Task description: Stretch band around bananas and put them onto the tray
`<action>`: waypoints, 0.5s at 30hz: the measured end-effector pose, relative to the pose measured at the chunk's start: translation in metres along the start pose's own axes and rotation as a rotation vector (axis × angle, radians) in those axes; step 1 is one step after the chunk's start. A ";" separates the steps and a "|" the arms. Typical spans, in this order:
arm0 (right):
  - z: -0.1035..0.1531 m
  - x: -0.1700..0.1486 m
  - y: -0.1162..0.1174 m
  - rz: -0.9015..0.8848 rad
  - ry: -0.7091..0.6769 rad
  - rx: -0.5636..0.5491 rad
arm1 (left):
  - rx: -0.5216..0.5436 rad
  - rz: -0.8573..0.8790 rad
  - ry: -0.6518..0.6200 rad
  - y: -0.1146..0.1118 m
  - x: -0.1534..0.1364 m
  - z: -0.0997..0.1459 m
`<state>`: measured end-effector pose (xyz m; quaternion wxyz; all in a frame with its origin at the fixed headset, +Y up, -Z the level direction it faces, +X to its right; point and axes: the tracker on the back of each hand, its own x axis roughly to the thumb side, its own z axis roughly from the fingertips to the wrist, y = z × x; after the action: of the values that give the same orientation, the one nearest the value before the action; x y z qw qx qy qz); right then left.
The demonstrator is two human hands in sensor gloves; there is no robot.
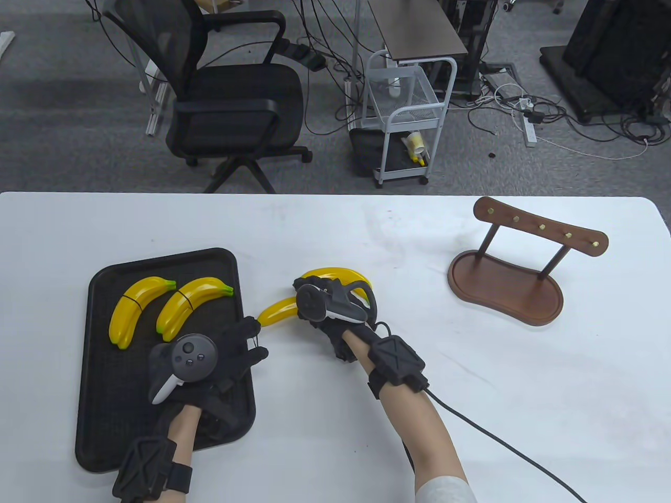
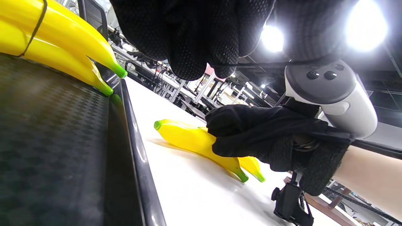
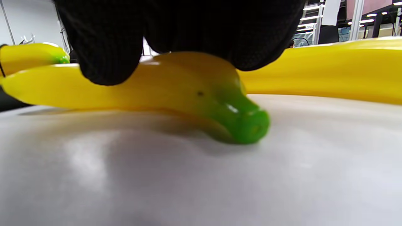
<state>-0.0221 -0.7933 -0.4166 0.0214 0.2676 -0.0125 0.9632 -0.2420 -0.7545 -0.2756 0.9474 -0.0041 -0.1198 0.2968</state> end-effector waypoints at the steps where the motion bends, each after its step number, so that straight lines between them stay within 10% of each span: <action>1: -0.001 0.001 0.002 0.011 0.001 0.005 | 0.001 0.002 0.000 0.000 0.000 0.000; 15: -0.003 0.008 0.004 0.064 -0.037 0.032 | 0.001 0.002 -0.001 0.001 0.000 -0.001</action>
<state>-0.0311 -0.7971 -0.4148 -0.0136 0.2850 -0.0062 0.9584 -0.2423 -0.7541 -0.2764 0.9471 -0.0035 -0.1203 0.2977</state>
